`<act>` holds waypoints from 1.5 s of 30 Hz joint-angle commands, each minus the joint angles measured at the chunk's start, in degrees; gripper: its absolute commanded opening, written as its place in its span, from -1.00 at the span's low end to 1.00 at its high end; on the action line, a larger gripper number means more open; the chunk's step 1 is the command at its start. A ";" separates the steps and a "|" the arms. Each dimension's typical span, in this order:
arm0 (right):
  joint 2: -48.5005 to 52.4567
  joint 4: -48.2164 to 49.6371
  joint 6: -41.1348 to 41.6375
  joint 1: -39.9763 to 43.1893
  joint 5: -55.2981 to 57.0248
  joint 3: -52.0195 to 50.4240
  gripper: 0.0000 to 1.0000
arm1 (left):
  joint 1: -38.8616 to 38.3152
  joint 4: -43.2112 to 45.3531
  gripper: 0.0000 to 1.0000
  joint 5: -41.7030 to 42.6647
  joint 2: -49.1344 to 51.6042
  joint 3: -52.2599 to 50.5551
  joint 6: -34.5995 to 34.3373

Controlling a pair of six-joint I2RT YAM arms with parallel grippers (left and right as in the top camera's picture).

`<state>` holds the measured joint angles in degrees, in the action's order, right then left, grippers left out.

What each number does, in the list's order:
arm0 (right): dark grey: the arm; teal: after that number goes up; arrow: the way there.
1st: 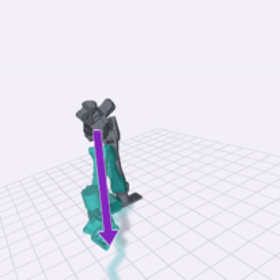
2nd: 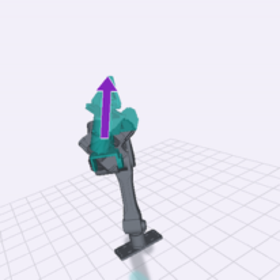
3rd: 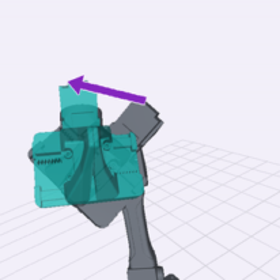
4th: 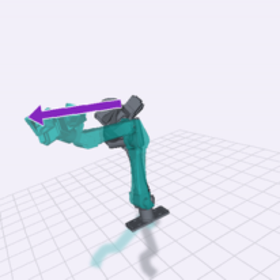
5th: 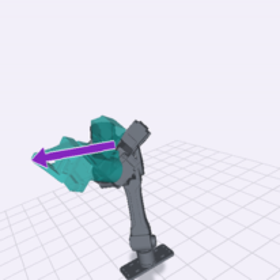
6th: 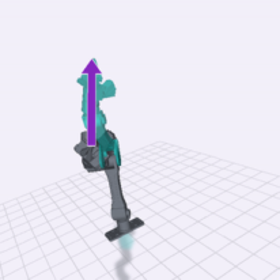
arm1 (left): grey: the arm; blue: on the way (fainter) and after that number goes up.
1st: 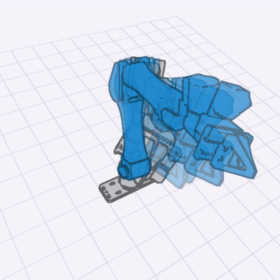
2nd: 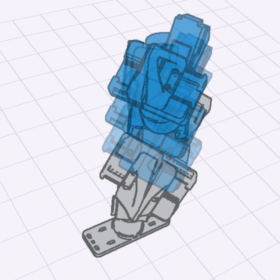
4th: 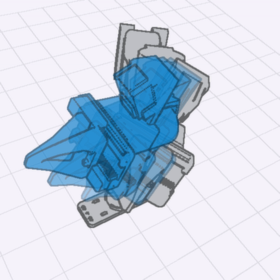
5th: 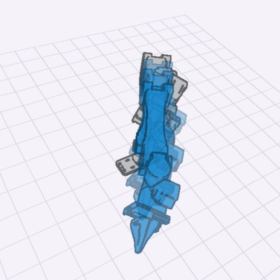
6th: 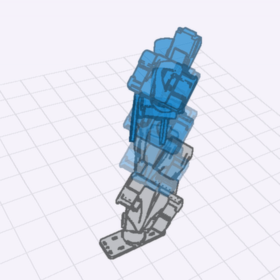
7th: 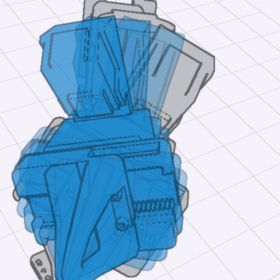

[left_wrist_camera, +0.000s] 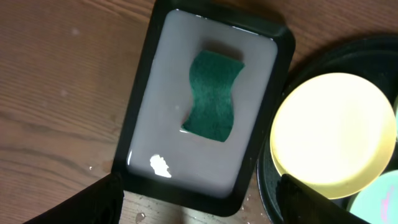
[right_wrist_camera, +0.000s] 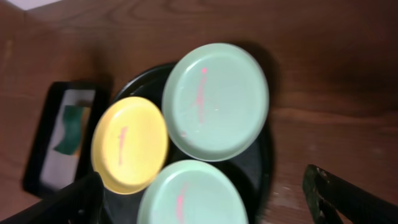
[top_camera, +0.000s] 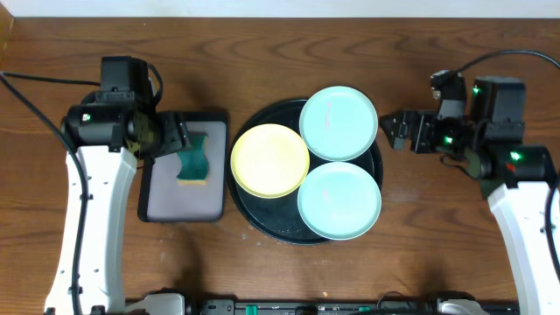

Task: Clean dirty plates on tray and stack at the side
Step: 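Move the right gripper to the yellow plate rim and grip it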

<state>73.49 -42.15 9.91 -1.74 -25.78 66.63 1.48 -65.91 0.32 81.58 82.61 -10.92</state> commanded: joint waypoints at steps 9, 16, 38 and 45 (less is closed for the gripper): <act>9.20 5.40 11.13 -8.76 -2.58 1.33 0.40 | 3.98 0.00 0.58 0.33 1.05 1.42 1.27; 17.38 4.72 19.47 -20.61 8.15 4.87 0.27 | 9.84 -0.46 0.59 0.33 1.05 1.42 1.22; 36.61 13.53 25.64 -31.76 21.46 5.70 -0.36 | 10.25 -0.46 0.59 0.33 1.99 0.76 0.55; 38.34 14.10 25.62 -32.61 21.44 5.68 -0.41 | 10.25 -0.44 0.59 0.35 2.84 0.76 -0.15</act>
<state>110.52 -28.18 35.05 -33.54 -5.43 71.31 11.53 -66.06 0.78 83.79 82.65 -10.52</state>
